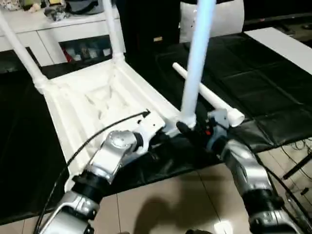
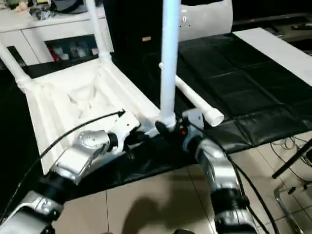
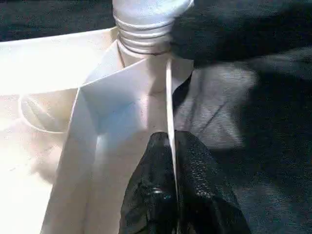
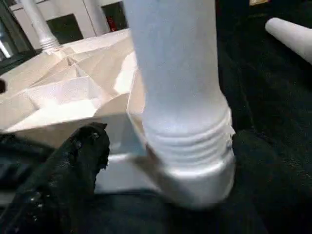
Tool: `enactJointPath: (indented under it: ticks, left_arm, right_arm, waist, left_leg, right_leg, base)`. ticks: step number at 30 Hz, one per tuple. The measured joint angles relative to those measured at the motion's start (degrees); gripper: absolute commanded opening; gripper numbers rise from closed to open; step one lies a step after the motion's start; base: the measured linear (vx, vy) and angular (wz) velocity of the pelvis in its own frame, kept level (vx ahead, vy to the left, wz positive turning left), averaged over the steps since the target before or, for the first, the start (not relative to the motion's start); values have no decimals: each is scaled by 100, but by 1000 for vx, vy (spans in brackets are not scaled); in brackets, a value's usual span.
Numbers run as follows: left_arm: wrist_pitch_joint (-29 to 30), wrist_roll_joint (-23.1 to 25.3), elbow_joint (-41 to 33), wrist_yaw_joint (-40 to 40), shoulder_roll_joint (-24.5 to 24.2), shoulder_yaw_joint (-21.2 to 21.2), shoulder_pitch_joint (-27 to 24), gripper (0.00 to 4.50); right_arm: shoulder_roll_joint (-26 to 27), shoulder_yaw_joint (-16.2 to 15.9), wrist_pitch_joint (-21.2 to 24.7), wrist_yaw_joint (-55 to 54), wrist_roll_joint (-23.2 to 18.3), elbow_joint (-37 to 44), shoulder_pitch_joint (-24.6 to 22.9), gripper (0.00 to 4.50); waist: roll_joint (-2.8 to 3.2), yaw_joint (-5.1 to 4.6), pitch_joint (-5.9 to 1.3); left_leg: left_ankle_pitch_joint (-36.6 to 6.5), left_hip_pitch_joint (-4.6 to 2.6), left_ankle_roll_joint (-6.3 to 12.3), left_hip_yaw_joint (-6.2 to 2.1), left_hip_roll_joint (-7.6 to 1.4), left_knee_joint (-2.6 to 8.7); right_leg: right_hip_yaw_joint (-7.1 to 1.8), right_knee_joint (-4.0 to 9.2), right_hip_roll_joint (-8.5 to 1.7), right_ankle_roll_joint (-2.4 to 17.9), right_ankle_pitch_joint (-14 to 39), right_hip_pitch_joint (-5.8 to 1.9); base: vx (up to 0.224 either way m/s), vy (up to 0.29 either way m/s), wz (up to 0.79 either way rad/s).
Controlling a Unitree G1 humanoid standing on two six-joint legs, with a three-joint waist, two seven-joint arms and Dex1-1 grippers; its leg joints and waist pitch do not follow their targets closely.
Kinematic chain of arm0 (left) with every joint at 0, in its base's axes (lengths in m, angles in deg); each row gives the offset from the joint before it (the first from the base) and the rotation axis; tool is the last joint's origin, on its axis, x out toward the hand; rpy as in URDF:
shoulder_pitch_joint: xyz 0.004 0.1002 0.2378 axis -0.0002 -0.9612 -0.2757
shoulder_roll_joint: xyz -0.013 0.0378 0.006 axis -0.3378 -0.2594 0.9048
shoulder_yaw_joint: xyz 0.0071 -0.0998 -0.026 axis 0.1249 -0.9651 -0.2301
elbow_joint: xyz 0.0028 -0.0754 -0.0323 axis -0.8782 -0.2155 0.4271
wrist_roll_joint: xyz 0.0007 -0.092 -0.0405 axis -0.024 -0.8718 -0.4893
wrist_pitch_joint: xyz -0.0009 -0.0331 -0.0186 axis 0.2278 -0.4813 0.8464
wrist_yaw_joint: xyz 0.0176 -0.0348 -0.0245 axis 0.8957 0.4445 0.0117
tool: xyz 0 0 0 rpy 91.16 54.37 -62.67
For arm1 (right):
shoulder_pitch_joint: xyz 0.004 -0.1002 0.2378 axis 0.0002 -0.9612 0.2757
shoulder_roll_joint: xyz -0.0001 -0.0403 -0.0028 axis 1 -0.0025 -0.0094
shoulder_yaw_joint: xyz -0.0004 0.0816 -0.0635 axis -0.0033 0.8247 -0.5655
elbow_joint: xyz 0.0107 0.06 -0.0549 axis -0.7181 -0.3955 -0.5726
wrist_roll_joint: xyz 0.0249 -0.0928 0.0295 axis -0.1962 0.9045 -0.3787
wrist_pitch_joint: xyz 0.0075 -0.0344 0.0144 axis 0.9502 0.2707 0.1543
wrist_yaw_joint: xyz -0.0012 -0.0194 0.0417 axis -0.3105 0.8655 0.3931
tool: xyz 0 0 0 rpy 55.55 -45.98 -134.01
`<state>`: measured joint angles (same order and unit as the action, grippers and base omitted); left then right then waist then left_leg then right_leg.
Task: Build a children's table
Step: Rotate leg to tighten, then rotate table base
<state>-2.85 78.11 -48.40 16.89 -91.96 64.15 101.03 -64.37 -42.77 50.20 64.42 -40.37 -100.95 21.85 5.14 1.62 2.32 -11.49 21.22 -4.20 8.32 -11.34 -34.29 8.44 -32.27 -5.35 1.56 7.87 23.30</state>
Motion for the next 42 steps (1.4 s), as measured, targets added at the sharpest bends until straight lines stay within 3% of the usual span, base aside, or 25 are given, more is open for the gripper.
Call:
enactJointPath:
  ticks: [3,4,8,13,16,20,22,25,27,30,42]
  left_arm:
    - [-52,-49,-21,-16,-8,-94,13,60]
    - [-136,-94,-105,-21,-12,-131,12,85]
    - [-228,-176,-522,-124,-136,-432,9,92]
    - [165,-285,-1132,-338,-506,-897,-116,92]
    - [424,-222,-1337,-498,-1046,-1248,-147,66]
    - [600,44,-1318,-664,-1650,-1560,-163,33]
    - [736,378,-1209,-697,-2291,-1510,-284,14]
    - [944,678,-1142,-716,-2743,-1530,-443,7]
    - [1040,781,-1141,-739,-2822,-1500,-557,7]
    - [1186,982,-1123,-734,-2942,-1257,-691,7]
    - [1589,877,-1602,408,-3086,-370,-987,7]
  right_arm:
    - [-54,-33,128,-37,7,336,-149,450]
    - [-94,-76,233,-26,8,511,-229,450]
    - [-161,-328,394,201,14,869,-437,450]
    - [-215,-722,756,513,15,1225,-550,450]
    - [-247,-991,1145,627,24,1366,-538,450]
    - [-245,-1110,1410,608,102,1287,-465,450]
    - [-134,-1215,1585,525,212,1104,-222,450]
    - [-151,-1215,1706,462,260,996,-129,450]
    - [-145,-1216,1735,424,272,952,-96,450]
    - [-87,-1229,1721,359,294,730,49,450]
    - [192,-1228,1434,136,465,-296,565,450]
  waist:
    - [6,0,3]
    - [8,11,4]
    - [26,13,2]
    - [38,17,7]
    - [32,12,10]
    - [25,35,14]
    - [2,3,18]
    - [-7,51,14]
    - [-16,96,9]
    - [-23,89,9]
    - [0,0,16]
  left_leg:
    - [2,-6,-9,1,-1,0]
    - [3,-8,-10,0,-2,1]
    - [1,-16,-12,-1,-3,2]
    - [1,-14,-11,-4,-6,4]
    - [1,-15,-12,-7,-12,7]
    - [0,-17,-14,-6,-8,4]
    - [1,-15,-15,-11,-16,5]
    - [1,-26,-16,-15,-8,4]
    - [1,-29,-17,-10,-3,4]
    - [1,-26,-19,-14,-4,2]
    - [6,-67,-28,4,3,-7]
  right_leg:
    - [-1,0,0,-3,-2,-1]
    - [0,0,1,-3,-2,-5]
    - [0,0,1,-4,-2,-14]
    - [2,0,4,-4,-2,-14]
    - [4,0,10,-3,-1,-14]
    - [-1,1,7,-6,0,-14]
    - [-4,0,11,-5,0,-8]
    - [-7,0,7,-6,0,-10]
    - [-14,0,6,-9,2,-10]
    - [-21,0,6,-4,-1,-10]
    - [-66,-64,6,-6,1,-17]
  base:
    - [0,0,0]
    - [0,0,0]
    - [0,0,0]
    - [0,0,0]
    - [0,0,0]
    - [0,0,0]
    - [0,0,0]
    - [0,0,0]
    - [0,0,0]
    - [0,0,0]
    - [0,0,0]
